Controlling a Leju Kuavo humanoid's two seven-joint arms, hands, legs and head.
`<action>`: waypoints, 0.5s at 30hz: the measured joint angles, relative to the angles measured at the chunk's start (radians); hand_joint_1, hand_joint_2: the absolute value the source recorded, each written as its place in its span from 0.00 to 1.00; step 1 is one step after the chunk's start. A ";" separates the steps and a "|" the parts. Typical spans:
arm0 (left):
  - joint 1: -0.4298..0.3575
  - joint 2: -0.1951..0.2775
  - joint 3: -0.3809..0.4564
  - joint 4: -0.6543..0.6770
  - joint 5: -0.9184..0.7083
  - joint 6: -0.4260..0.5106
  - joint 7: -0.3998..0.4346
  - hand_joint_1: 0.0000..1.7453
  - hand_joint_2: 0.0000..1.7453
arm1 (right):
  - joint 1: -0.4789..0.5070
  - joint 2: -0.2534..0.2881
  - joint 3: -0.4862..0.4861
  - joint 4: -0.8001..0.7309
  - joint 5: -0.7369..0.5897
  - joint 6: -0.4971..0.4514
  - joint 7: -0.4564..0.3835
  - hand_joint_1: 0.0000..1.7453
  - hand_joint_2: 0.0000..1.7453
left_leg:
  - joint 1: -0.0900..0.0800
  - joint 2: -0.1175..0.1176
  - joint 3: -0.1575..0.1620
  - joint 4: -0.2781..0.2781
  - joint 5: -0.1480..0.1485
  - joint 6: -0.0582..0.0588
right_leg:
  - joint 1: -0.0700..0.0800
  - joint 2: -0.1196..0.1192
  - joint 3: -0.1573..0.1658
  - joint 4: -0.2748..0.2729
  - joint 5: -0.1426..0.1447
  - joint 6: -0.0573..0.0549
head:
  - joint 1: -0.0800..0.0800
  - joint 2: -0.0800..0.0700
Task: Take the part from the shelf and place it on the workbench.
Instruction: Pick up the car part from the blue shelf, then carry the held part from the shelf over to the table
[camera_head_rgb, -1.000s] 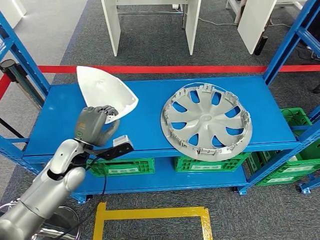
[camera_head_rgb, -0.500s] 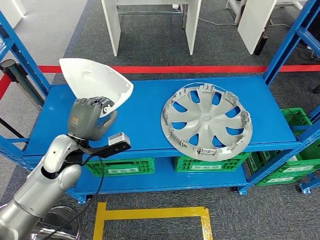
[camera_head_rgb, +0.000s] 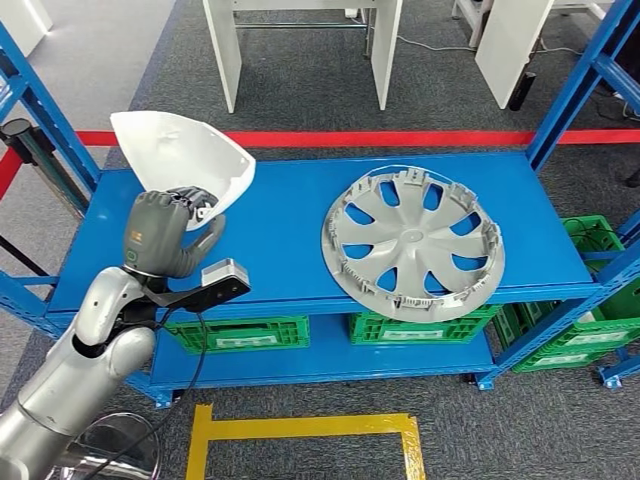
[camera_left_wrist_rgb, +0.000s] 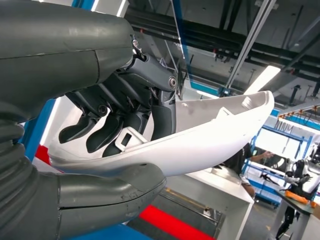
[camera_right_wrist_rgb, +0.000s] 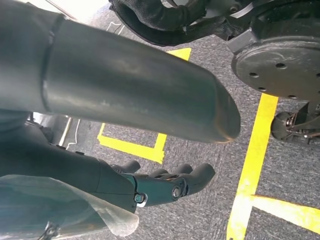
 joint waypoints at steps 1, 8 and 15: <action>0.000 0.002 0.000 -0.004 0.000 -0.003 0.001 0.99 1.00 | 0.000 0.000 0.000 0.000 0.000 0.000 0.000 0.00 0.00 | 0.000 0.000 0.000 0.000 0.000 0.000 | 0.000 0.000 0.000 0.000 0.000 0.000 | 0.000 0.000; 0.001 0.012 0.002 -0.023 0.000 -0.011 0.002 0.99 1.00 | 0.000 0.002 0.000 0.000 -0.001 0.000 0.000 0.00 0.00 | 0.000 0.000 0.000 0.000 0.000 0.000 | 0.000 0.000 0.000 0.000 0.000 0.000 | 0.000 0.000; 0.002 0.021 0.007 -0.034 -0.004 -0.016 0.009 0.99 1.00 | 0.000 0.005 0.000 0.000 -0.001 0.000 -0.003 0.00 0.00 | -0.004 0.000 -0.004 0.011 -0.003 0.006 | -0.004 0.000 -0.001 -0.001 0.003 0.004 | 0.000 0.000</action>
